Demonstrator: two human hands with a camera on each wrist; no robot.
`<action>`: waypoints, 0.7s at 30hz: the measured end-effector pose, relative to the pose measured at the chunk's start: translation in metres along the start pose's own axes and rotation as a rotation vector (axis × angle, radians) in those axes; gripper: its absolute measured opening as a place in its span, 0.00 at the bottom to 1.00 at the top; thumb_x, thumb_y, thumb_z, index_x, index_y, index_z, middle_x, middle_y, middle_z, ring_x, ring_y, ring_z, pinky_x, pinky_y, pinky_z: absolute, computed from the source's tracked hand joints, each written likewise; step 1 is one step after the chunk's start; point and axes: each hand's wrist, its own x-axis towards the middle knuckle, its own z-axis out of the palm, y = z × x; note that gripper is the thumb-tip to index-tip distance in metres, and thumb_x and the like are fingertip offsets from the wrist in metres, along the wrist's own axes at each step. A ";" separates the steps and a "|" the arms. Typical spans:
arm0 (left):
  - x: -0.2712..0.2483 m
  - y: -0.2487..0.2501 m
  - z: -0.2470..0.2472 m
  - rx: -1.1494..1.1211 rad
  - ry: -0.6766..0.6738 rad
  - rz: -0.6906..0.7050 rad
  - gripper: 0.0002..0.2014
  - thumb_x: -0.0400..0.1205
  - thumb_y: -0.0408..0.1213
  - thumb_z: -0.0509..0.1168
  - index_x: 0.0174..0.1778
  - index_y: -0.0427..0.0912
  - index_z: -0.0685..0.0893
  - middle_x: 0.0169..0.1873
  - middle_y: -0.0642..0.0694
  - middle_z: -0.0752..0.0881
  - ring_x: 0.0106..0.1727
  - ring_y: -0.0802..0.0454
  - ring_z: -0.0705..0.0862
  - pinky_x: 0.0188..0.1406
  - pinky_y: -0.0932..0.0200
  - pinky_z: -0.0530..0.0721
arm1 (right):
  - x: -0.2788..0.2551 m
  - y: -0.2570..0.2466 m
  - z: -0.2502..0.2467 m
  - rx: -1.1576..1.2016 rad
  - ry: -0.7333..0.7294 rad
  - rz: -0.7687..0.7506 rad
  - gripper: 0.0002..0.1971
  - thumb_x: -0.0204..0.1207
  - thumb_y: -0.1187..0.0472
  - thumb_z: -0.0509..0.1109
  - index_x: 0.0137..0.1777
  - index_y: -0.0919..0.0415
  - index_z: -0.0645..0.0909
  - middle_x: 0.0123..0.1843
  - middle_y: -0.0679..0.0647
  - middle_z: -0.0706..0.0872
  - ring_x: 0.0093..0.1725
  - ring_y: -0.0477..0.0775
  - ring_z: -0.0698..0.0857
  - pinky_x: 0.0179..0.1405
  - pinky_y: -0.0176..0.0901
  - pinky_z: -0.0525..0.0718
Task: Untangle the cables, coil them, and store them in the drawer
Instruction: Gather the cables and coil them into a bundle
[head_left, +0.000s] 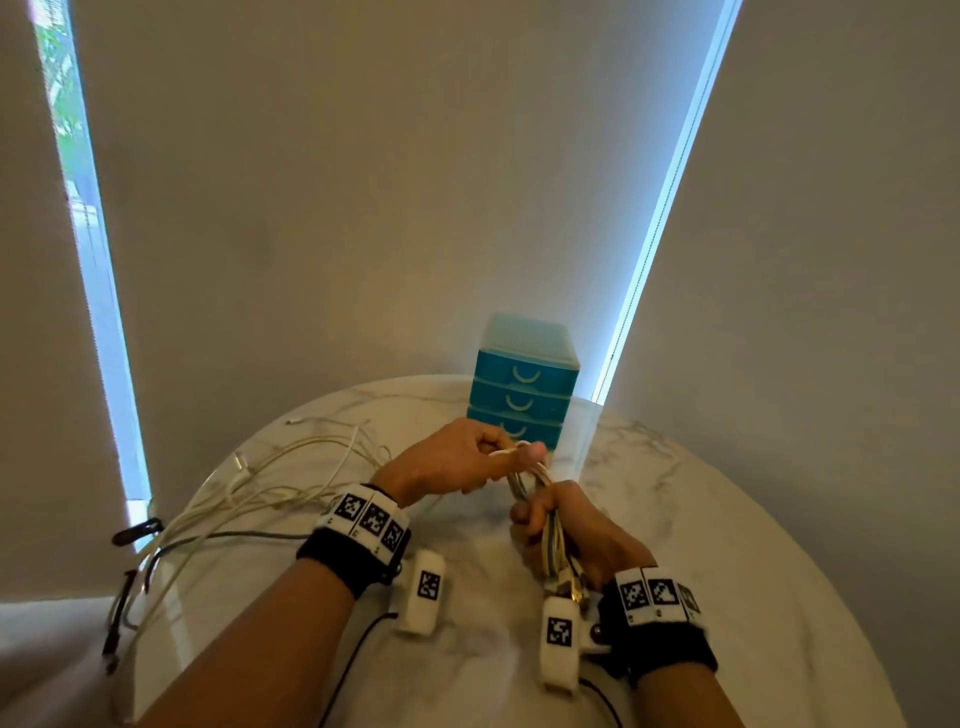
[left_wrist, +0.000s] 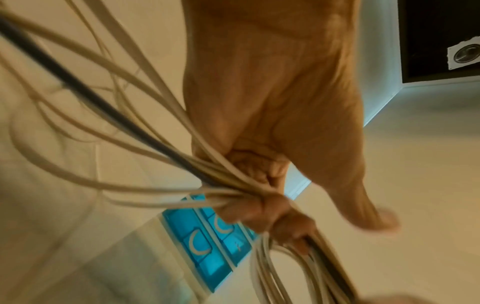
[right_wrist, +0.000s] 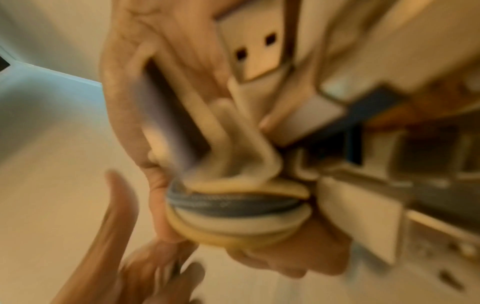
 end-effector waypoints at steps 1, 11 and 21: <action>-0.002 0.000 -0.001 0.001 -0.040 0.005 0.23 0.82 0.65 0.73 0.50 0.45 0.91 0.36 0.53 0.89 0.31 0.62 0.82 0.33 0.66 0.81 | -0.002 -0.002 -0.009 0.037 0.014 -0.005 0.09 0.58 0.68 0.61 0.32 0.54 0.66 0.28 0.52 0.66 0.20 0.51 0.64 0.17 0.36 0.67; 0.005 0.008 0.009 0.328 -0.036 0.124 0.30 0.94 0.62 0.51 0.54 0.42 0.89 0.44 0.50 0.89 0.44 0.56 0.85 0.51 0.57 0.84 | -0.014 0.013 -0.005 0.141 -0.128 0.131 0.11 0.74 0.56 0.66 0.34 0.54 0.69 0.30 0.50 0.65 0.25 0.48 0.58 0.22 0.36 0.58; 0.007 0.008 0.024 0.369 0.076 0.020 0.25 0.91 0.67 0.53 0.39 0.60 0.87 0.38 0.62 0.87 0.40 0.67 0.84 0.43 0.65 0.78 | -0.025 0.011 -0.006 0.165 -0.182 0.066 0.38 0.79 0.18 0.57 0.32 0.56 0.71 0.26 0.51 0.74 0.19 0.48 0.71 0.17 0.36 0.73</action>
